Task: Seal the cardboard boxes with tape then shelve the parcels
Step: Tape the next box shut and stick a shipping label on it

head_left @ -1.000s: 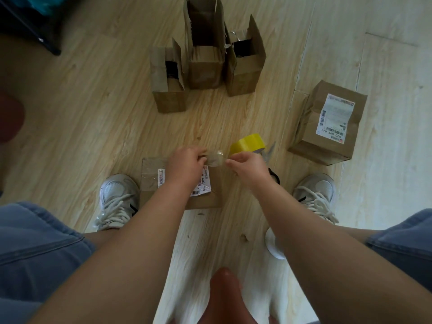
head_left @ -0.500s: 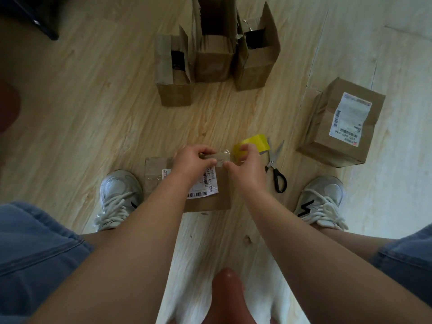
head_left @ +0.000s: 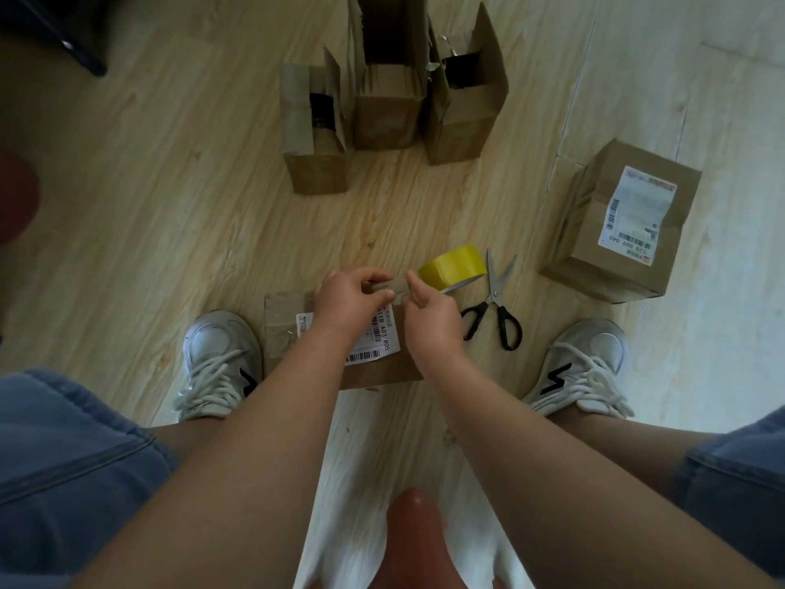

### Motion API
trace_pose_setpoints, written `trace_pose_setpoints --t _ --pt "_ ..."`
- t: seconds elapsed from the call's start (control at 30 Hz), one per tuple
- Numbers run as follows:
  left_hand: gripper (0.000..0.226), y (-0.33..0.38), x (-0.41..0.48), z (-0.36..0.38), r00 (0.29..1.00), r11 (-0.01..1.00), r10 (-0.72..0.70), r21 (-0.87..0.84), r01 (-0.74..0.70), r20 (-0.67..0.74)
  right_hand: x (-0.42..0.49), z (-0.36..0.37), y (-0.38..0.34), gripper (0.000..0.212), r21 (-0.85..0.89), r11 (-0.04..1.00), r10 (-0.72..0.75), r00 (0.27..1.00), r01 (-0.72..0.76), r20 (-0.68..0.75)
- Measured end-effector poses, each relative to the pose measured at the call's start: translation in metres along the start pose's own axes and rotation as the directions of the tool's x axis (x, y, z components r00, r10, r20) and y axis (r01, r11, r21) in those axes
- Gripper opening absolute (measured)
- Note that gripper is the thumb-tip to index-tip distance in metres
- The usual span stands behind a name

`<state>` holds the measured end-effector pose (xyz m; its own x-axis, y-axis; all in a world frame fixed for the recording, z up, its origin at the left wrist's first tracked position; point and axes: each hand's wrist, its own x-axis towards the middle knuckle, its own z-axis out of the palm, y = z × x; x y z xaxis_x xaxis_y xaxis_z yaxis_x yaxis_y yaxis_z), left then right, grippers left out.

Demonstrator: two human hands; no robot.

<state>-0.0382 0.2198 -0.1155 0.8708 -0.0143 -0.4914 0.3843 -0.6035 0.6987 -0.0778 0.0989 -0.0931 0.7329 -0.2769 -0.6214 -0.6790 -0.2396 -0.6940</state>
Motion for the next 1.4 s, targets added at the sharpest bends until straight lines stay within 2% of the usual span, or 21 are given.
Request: trace_pose_setpoints --t 0.07,0.17,0.23,0.43,0.5,0.6,0.77,0.83,0.93,1.0,1.03,1.1,1.17,1.2,1.27,1.4 --pt "0.023 0.001 -0.001 0.0 1.0 1.0 0.001 0.006 -0.001 -0.013 -0.007 0.007 0.004 0.042 -0.037 0.999 0.01 0.997 -0.012 -0.074" --pt "0.027 -0.002 0.001 0.0 1.0 1.0 -0.008 0.005 0.008 -0.017 -0.017 0.011 0.014 0.045 -0.405 0.914 -0.086 0.991 0.037 -0.105" --pt "0.023 -0.002 0.001 0.001 1.0 1.0 0.004 0.004 -0.004 -0.015 -0.017 0.009 0.018 0.047 -0.516 0.854 -0.122 0.99 0.067 -0.074" --pt "0.028 0.0 -0.006 0.0 0.995 0.992 0.085 0.104 -0.079 -0.06 -0.01 0.003 0.017 0.045 -0.43 0.901 -0.068 0.998 0.066 0.01" --pt "0.035 0.004 -0.013 0.0 0.99 0.956 0.14 0.264 -0.126 -0.033 -0.01 -0.003 0.013 0.042 -0.429 0.901 -0.041 0.998 0.056 0.045" --pt "0.047 0.003 -0.024 0.0 0.987 0.836 0.159 0.535 -0.121 -0.026 -0.01 -0.008 0.008 0.042 -0.413 0.911 0.008 0.997 0.026 0.081" --pt "0.057 -0.01 -0.054 -0.014 0.949 0.74 0.17 0.67 0.055 -0.266 -0.011 -0.007 0.011 0.042 -0.281 0.954 0.131 0.987 -0.1 0.092" --pt "0.065 -0.018 -0.064 -0.02 0.925 0.765 0.086 0.62 0.177 -0.369 -0.012 -0.002 0.019 0.037 -0.228 0.963 0.172 0.98 -0.145 0.105" --pt "0.075 -0.024 -0.071 -0.022 0.884 0.813 -0.148 0.455 0.364 -0.443 -0.016 0.004 0.021 0.028 -0.231 0.957 0.204 0.973 -0.176 0.104" --pt "0.075 -0.024 -0.069 -0.023 0.89 0.846 -0.248 0.363 0.391 -0.382 -0.022 -0.001 0.012 0.024 -0.347 0.933 0.12 0.992 -0.096 0.048" --pt "0.074 -0.024 -0.067 -0.024 0.912 0.859 -0.247 0.361 0.362 -0.328 -0.024 -0.003 0.006 0.026 -0.426 0.904 0.04 0.999 -0.034 0.005" --pt "0.074 -0.022 -0.061 -0.025 0.967 0.883 -0.153 0.412 0.225 -0.202 -0.027 -0.009 -0.007 0.034 -0.56 0.82 -0.172 0.984 0.122 -0.037" --pt "0.073 -0.017 -0.056 -0.023 0.995 0.889 -0.03 0.453 0.068 -0.091 -0.022 -0.01 -0.018 0.04 -0.617 0.742 -0.32 0.947 0.262 0.017" --pt "0.073 -0.014 -0.053 -0.021 0.998 0.881 0.007 0.473 0.022 -0.059 -0.018 -0.009 -0.021 0.041 -0.614 0.729 -0.333 0.94 0.303 0.069" --pt "0.07 -0.012 -0.049 -0.016 0.999 0.86 0.025 0.51 -0.002 -0.038 -0.008 -0.007 -0.023 0.043 -0.581 0.759 -0.265 0.955 0.293 0.136" --pt "0.067 -0.024 -0.045 -0.013 1.0 0.805 0.025 0.593 -0.01 -0.018 0.009 -0.009 -0.011 0.044 -0.584 0.784 -0.169 0.978 0.211 0.125"
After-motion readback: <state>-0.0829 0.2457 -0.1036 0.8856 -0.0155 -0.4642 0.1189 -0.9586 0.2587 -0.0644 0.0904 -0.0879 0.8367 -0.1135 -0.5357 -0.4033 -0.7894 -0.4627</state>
